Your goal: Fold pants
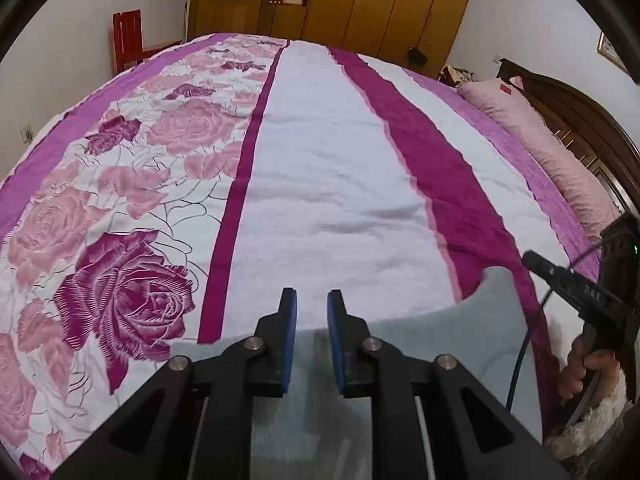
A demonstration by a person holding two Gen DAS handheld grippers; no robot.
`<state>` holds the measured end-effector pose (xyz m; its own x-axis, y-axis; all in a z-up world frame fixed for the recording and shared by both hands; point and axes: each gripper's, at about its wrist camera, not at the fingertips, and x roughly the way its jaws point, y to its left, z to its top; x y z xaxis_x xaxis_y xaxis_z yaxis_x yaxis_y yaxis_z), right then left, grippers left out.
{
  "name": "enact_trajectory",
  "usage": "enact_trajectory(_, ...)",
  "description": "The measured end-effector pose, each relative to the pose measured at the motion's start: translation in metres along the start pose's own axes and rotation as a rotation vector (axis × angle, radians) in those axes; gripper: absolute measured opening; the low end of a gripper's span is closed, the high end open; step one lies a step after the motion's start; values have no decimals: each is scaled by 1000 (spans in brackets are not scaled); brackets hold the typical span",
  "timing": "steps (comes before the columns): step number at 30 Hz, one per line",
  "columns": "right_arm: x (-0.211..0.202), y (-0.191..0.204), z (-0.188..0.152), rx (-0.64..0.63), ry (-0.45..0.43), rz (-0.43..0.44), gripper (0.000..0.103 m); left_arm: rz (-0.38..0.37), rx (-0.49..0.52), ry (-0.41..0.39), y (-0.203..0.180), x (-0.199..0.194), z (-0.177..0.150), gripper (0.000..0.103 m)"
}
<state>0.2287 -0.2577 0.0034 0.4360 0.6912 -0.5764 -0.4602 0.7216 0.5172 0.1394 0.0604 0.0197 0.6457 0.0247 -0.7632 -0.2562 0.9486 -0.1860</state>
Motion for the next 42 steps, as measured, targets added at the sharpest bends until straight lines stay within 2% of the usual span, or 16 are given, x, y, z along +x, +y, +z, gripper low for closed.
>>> enact_trajectory(1, -5, 4, -5, -8, 1, -8, 4, 3, 8, -7, -2, -5, -1, 26)
enact_trajectory(4, -22, 20, -28, -55, 12, -55, 7, 9, 21, -21, -7, -17, -7, 36)
enact_trajectory(6, -30, 27, -41, -71, 19, -79, 12, 4, 31, -28, -10, -26, -13, 37)
enact_trajectory(11, -50, 34, -75, -43, 31, -86, 14, -16, 37, -31, -15, -43, -35, 39)
enact_trajectory(13, -53, 34, -86, -37, 38, -110, 23, -18, 35, -24, -15, -45, -45, 42)
enact_trajectory(14, -54, 33, -91, -33, 44, -120, 24, -16, 34, -17, -14, -44, -50, 42)
enact_trajectory(18, -59, 28, -104, -3, 57, -130, 26, -5, 29, 5, -8, -41, -66, 43)
enact_trajectory(22, -53, 20, -106, 24, 67, -130, 32, -10, 19, 28, 0, -33, -76, 43)
enact_trajectory(24, -46, 16, -100, 37, 79, -130, 32, -17, 19, 31, 2, -31, -76, 43)
enact_trajectory(31, -12, 2, -84, 110, 129, -2, 32, -30, 12, 29, 5, -30, -72, 43)
enact_trajectory(32, -9, -1, -83, 132, 130, 15, 29, -30, 14, 31, 5, -30, -72, 43)
enact_trajectory(34, -6, -8, -83, 193, 124, 44, 14, -23, 25, 35, 4, -29, -72, 43)
enact_trajectory(37, -10, -12, -85, 221, 100, 75, 9, -8, 42, 38, 0, -30, -71, 43)
enact_trajectory(42, -22, -18, -80, 214, 79, 108, 7, 9, 69, 42, -9, -33, -68, 43)
